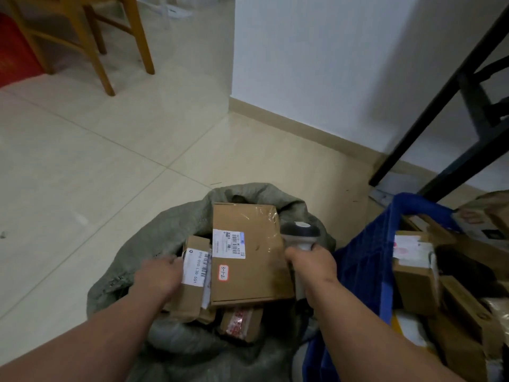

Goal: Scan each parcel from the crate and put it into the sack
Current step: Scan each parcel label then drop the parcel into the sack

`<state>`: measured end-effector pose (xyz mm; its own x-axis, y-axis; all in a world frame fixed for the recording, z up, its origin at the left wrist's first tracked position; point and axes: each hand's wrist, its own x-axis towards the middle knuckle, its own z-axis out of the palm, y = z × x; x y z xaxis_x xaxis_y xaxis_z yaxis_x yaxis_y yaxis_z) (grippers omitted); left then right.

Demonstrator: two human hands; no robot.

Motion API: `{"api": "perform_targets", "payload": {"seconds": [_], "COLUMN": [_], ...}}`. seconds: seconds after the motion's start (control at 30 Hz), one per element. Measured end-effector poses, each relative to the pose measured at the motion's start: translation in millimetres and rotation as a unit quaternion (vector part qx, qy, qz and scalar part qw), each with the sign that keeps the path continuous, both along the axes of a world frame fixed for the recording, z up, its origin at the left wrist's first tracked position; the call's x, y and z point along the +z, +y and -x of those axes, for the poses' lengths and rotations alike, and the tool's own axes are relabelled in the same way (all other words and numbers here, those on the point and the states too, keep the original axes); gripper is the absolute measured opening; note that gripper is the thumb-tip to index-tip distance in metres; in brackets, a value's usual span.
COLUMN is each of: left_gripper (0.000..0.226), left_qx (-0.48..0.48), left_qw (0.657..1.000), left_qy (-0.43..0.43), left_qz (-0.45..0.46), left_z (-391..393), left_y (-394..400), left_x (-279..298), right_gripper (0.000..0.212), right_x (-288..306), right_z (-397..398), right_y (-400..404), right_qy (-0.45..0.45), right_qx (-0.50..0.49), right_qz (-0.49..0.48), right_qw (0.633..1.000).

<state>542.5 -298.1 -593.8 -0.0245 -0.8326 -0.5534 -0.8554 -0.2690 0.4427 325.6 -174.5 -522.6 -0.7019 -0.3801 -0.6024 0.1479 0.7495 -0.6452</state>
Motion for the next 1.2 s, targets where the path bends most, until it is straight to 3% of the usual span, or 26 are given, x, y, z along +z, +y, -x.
{"api": "perform_targets", "payload": {"seconds": [0.1,0.27,0.33,0.4,0.63,0.87,1.03,1.2], "left_gripper": [0.047,0.049,0.052,0.041,0.037,0.042,0.05,0.053], "left_qx": [-0.064,-0.058,-0.095,-0.077,-0.031,-0.004,0.003,-0.019], "left_qw": [0.99,0.989,0.989,0.993,0.986,0.956,0.934,0.91], "left_qy": [-0.109,-0.13,-0.117,-0.084,0.0,0.061,0.122,0.204], "left_qz": [0.067,0.032,0.008,0.014,0.165,0.287,0.334,0.36], "left_z": [-13.1,-22.2,-24.1,-20.1,-6.2,15.2,22.4,32.6], "left_y": [-19.9,-41.0,-44.3,-45.5,-48.3,-42.6,-20.3,6.5], "left_x": [-24.7,-60.7,-72.3,-75.9,-36.9,58.0,127.0,203.9], "right_gripper": [0.024,0.032,0.033,0.033,0.032,0.014,0.016,0.013], "right_x": [-25.8,-57.6,-67.4,-74.0,-69.4,13.0,91.8,160.4], "right_z": [14.6,34.8,35.6,33.2,27.6,25.9,26.1,39.9], "right_y": [-9.6,-18.7,-20.2,-20.6,-26.8,-14.1,10.8,44.0], "right_qy": [-0.015,-0.064,-0.111,-0.131,-0.094,0.043,0.121,0.144], "right_qx": [-0.029,-0.063,-0.081,-0.082,-0.069,-0.058,-0.03,-0.082], "right_qz": [-0.026,-0.065,-0.071,-0.085,-0.123,0.074,0.185,0.271], "right_qw": [0.999,0.994,0.988,0.984,0.986,0.995,0.975,0.948]}}
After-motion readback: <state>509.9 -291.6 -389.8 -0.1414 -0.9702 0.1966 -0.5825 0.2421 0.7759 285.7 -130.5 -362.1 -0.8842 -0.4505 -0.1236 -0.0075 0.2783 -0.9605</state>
